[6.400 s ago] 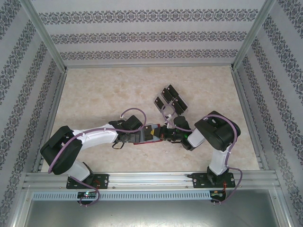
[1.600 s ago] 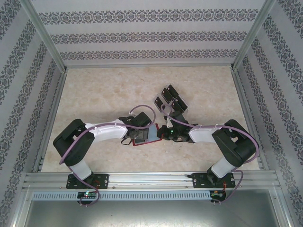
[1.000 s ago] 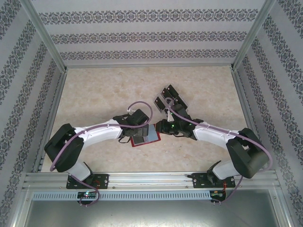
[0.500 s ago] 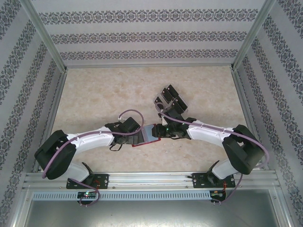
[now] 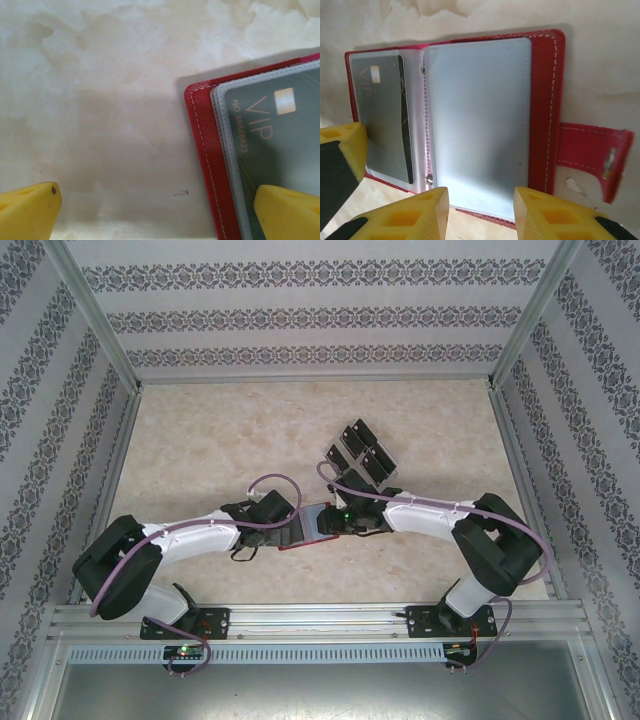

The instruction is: Put the credit cards into the card holder

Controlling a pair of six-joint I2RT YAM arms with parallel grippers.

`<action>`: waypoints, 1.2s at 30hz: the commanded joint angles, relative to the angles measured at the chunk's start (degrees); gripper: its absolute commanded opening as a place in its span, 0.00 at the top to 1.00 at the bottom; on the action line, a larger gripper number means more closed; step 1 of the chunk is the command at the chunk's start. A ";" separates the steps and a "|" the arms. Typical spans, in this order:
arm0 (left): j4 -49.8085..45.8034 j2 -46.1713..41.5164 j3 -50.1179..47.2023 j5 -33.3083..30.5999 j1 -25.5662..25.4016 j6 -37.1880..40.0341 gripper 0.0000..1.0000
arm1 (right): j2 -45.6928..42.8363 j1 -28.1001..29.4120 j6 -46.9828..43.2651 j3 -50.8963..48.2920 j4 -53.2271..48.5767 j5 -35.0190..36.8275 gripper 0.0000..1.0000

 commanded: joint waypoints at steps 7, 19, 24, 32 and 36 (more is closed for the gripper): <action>-0.27 0.05 -1.80 -0.03 0.67 -0.96 0.00 | 5.01 1.16 0.69 1.60 3.31 -1.62 0.52; 0.26 0.09 -1.87 0.32 0.62 -1.17 0.00 | 6.54 2.05 4.03 1.73 9.66 -6.38 0.51; 0.27 -0.04 -1.91 0.41 0.64 -1.18 0.00 | 6.96 2.22 5.83 1.60 12.83 -8.54 0.51; -1.41 -3.23 -2.26 -1.78 0.66 -3.27 0.00 | 7.07 2.66 7.20 1.77 14.81 -9.80 0.51; -3.09 -8.03 -3.18 -4.50 0.66 -5.37 0.00 | 7.07 3.08 7.37 2.25 14.72 -9.86 0.51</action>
